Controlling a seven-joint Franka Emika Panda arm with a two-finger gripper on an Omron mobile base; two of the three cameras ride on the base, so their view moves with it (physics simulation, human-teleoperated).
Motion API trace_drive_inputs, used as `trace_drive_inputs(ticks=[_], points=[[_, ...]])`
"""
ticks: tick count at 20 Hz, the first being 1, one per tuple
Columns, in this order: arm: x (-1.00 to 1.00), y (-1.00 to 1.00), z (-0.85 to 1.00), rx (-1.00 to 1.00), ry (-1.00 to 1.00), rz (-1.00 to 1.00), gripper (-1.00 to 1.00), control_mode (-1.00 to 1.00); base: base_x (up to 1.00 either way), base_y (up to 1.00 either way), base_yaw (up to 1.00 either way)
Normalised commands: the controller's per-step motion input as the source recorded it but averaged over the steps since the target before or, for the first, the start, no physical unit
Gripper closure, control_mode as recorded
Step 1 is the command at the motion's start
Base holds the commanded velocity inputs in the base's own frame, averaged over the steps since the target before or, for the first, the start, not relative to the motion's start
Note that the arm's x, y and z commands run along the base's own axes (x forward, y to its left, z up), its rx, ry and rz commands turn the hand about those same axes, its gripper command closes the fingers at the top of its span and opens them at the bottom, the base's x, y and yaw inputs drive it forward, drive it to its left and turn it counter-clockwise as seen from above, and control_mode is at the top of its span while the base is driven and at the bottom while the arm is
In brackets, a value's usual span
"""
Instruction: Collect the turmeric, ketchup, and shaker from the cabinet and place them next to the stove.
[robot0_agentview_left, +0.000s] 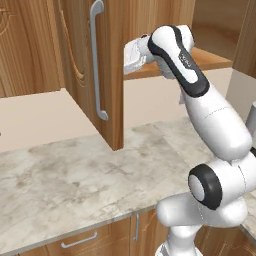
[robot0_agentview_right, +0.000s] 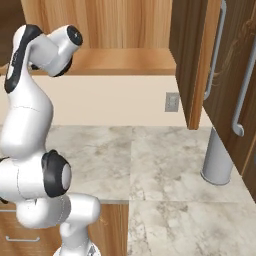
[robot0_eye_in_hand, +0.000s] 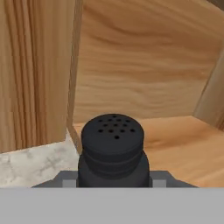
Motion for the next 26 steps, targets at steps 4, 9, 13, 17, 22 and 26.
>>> trace_drive_inputs(ticks=[4, 9, 13, 17, 22, 26], points=[[-1.00, -0.29, -0.17, 0.10, -0.20, -0.14, 1.00, -1.00, 0.00, 0.00, 0.00], [-1.00, -0.10, -0.25, 0.01, -0.07, -0.12, 1.00, -1.00, 0.00, 0.00, 0.00], [-0.88, -0.05, -0.52, -0.06, 0.01, -0.04, 1.00, -1.00, 0.00, 0.00, 0.00], [-0.76, -0.12, -0.67, -0.01, 0.01, -0.04, 1.00, -1.00, 0.00, 0.00, 0.00], [-0.44, 0.03, -0.47, -0.04, 0.01, -0.01, 1.00, 1.00, -0.13, 0.06, -0.01], [0.00, 0.00, 0.00, 0.00, 0.00, 0.00, 1.00, 1.00, -0.72, 0.41, -0.14]])
